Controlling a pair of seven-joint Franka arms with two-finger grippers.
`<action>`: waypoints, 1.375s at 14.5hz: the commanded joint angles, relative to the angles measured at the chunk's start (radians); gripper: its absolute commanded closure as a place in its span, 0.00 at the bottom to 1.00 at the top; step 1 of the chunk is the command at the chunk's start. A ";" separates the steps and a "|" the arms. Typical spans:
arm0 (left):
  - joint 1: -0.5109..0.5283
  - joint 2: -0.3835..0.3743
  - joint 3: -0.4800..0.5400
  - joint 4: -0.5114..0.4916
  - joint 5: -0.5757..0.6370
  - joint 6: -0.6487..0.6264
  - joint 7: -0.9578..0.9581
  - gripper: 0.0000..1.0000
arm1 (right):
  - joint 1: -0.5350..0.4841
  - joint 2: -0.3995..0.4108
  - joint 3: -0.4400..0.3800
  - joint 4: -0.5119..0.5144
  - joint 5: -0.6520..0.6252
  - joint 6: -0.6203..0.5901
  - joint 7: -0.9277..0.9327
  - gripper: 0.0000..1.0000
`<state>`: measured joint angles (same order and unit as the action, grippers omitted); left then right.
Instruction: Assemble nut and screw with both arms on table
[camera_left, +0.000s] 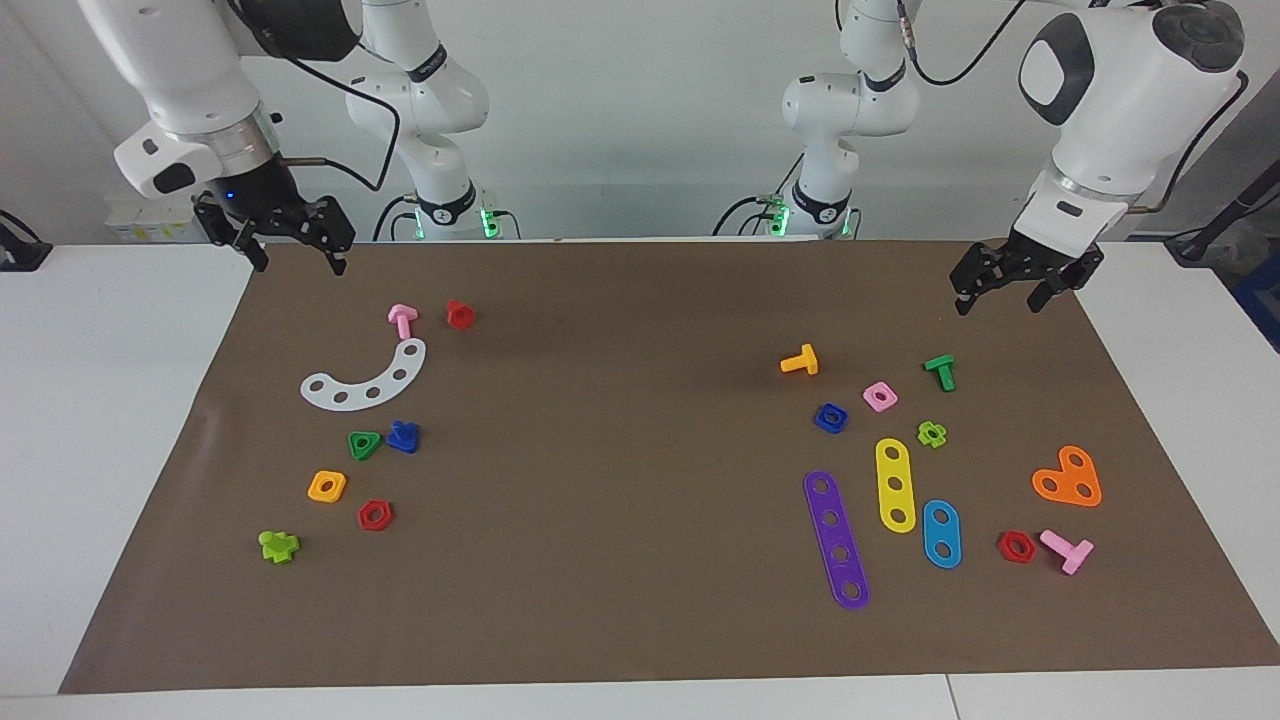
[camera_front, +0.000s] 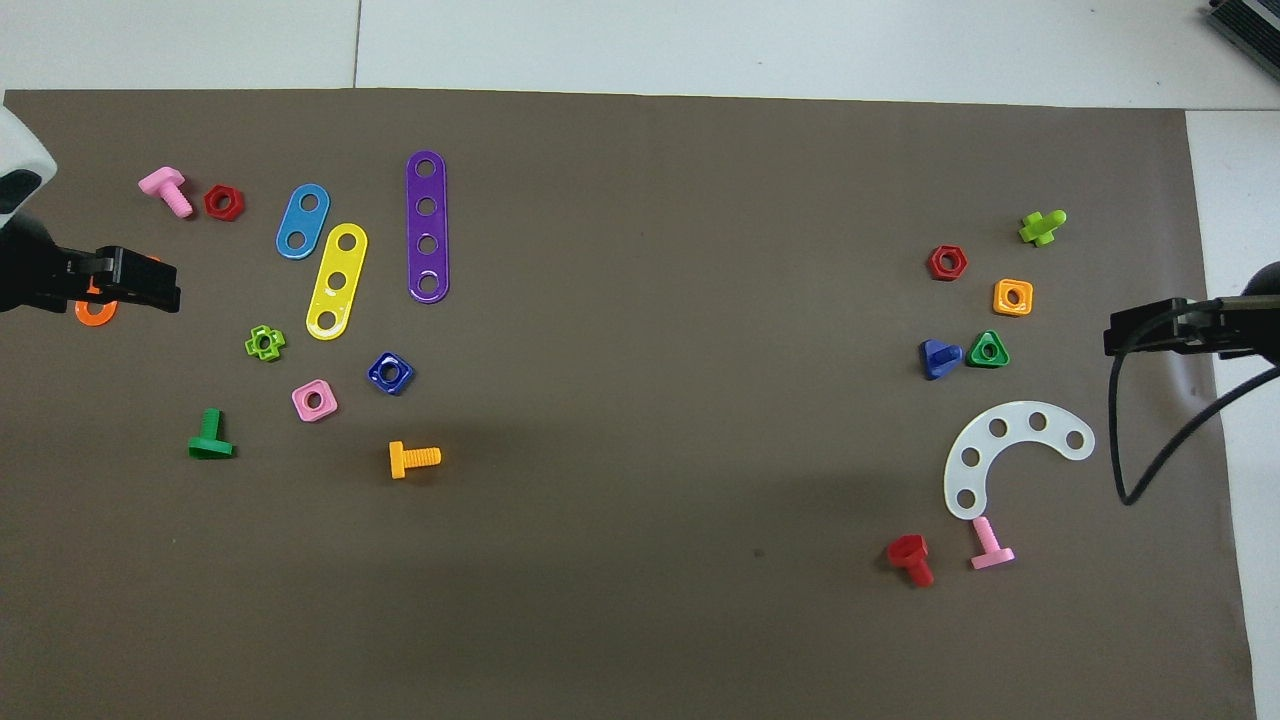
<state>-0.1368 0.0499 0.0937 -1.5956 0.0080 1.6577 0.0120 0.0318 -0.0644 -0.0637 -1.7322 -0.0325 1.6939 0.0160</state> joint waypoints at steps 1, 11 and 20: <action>0.010 -0.035 -0.008 -0.038 0.015 0.001 -0.007 0.00 | -0.001 0.003 0.002 -0.153 0.006 0.168 -0.065 0.00; 0.010 -0.035 -0.008 -0.038 0.015 0.002 -0.007 0.00 | 0.065 0.231 0.005 -0.398 0.040 0.713 -0.139 0.00; 0.010 -0.035 -0.008 -0.038 0.015 -0.004 -0.007 0.00 | 0.051 0.275 0.005 -0.437 0.040 0.785 -0.260 0.56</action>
<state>-0.1368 0.0499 0.0937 -1.5956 0.0080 1.6572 0.0120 0.0971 0.2099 -0.0624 -2.1571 -0.0138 2.4537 -0.1974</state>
